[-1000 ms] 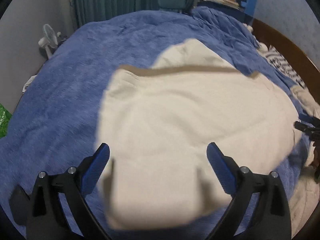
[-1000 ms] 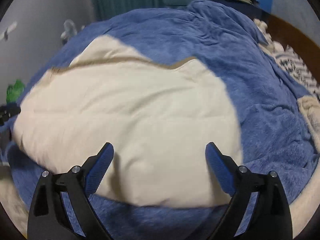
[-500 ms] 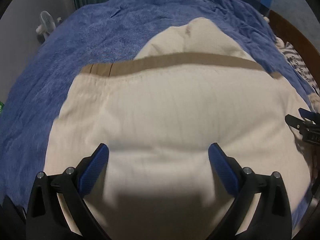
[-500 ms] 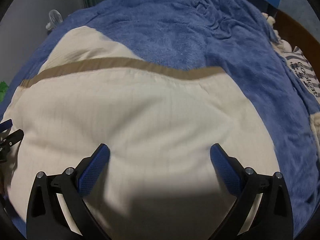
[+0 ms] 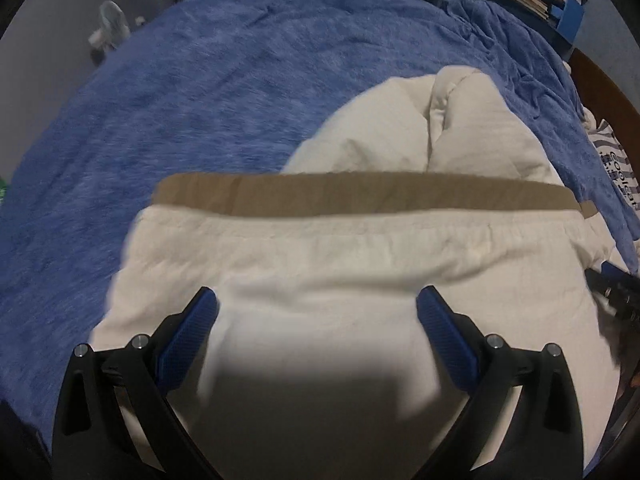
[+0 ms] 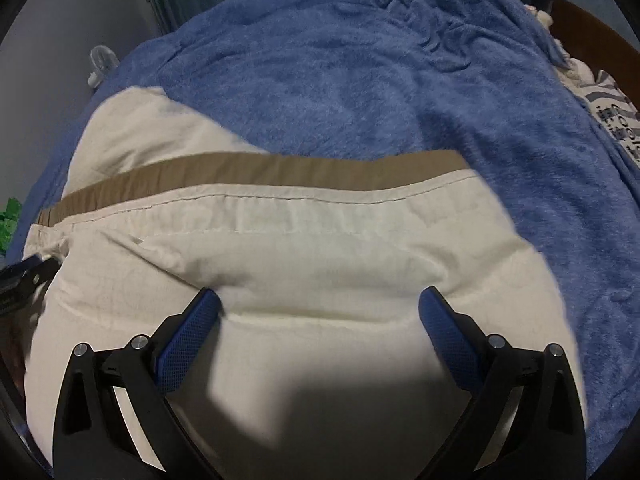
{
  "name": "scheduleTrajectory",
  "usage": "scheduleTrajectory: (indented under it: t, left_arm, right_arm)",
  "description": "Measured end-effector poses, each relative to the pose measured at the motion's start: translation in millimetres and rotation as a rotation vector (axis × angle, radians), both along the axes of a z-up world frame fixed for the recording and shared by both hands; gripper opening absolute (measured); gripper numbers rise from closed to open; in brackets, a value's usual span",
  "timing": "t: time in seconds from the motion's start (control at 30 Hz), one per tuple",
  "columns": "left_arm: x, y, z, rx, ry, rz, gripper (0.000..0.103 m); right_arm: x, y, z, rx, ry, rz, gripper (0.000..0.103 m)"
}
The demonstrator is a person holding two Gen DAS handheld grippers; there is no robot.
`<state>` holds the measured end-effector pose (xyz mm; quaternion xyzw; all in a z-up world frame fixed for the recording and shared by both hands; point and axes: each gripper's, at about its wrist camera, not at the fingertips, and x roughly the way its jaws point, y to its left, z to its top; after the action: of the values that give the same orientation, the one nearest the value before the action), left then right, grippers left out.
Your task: Fold large clothes
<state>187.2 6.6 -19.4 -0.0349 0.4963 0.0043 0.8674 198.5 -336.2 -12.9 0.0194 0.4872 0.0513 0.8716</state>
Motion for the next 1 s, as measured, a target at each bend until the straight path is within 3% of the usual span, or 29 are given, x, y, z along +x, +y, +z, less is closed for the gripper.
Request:
scheduleTrajectory:
  t: [0.1,0.23,0.3,0.43,0.7,0.83,1.0]
  left_arm:
    - [-21.2,20.9,6.4,0.007,-0.026,0.033,0.097]
    - [-25.6,63.3,-4.7,-0.087,0.006,0.103,0.096]
    - [-26.2,67.9,-10.0,-0.117,0.017,0.102,0.096]
    - [-37.5,48.1,-0.1,0.011,-0.012,0.076,0.096]
    - [-64.7,38.3,16.2,0.016,-0.052,0.017,0.096]
    - [-82.8,34.6,13.6,0.020,-0.045,-0.003,0.096]
    - [-130.8,30.7,22.2,0.006,-0.090,-0.023,0.096]
  right_arm:
    - [-0.7,-19.3,2.6,-0.038,-0.004,-0.054,0.096]
    - [1.3,-52.0,-9.9,0.085,0.043,-0.103,0.095]
    - [-0.3,-53.6,-10.7,0.090,0.044,-0.116,0.095]
    - [-15.9,-40.2,1.7,-0.014,0.000,-0.117,0.094]
    - [-97.1,-4.3,25.7,-0.051,-0.105,0.049,0.095]
    - [-142.0,-15.8,14.8,-0.051,-0.079,0.039,0.095]
    - [-188.2,-22.0,23.0,-0.074,-0.156,-0.006,0.096]
